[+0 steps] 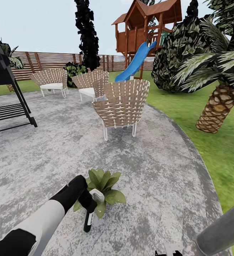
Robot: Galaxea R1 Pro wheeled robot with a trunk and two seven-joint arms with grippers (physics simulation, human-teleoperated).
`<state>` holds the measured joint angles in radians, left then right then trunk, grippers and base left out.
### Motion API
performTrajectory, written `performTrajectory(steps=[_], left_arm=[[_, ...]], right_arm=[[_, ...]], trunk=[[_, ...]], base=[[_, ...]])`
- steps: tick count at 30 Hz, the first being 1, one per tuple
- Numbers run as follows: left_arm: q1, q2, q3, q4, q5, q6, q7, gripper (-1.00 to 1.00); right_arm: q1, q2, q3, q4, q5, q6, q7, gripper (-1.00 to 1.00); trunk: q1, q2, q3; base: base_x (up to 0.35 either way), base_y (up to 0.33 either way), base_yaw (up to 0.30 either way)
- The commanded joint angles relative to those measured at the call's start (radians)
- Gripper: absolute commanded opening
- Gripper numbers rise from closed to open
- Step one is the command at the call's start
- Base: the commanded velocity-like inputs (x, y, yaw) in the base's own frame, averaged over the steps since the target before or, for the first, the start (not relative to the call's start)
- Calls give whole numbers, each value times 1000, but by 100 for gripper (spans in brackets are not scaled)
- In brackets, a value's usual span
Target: Pick up the pesticide atomizer in the garden and spray insectifuge to fully cover both potted plants in the garden.
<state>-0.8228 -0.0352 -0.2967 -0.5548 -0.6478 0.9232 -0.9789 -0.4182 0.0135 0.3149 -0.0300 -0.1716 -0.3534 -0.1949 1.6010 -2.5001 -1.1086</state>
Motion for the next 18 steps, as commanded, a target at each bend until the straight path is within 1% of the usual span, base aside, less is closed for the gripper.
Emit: performTrajectory(steps=[1,4,7,11,14,18], left_arm=[[0,0,0,-7,-10,13,-10,-100],[12,2,2,-12,-12,25,-9,-100],[18,5,2,-4,-13,26,-9,-100],[19,8,-2,0,-13,21,-10,-100],[18,5,0,-2,-13,24,-10,-100],[2,-7,-1,-15,-13,30,-9,-100]], right_arm=[[-1,0,9,1,-9,-3,-2,100],[-1,0,9,1,-9,-4,-3,100],[-1,0,9,1,-9,-4,-1,100],[-1,0,9,1,-9,-3,-3,100],[-1,0,9,2,-7,-4,-1,100],[-1,0,9,2,-5,-3,0,100]], trunk=[[0,0,-1],[0,0,-1],[1,-1,-13],[1,-1,-13],[1,-1,-13],[1,-1,-13]], base=[[0,0,0],[0,0,0],[0,0,0],[0,0,0],[0,0,0],[0,0,0]])
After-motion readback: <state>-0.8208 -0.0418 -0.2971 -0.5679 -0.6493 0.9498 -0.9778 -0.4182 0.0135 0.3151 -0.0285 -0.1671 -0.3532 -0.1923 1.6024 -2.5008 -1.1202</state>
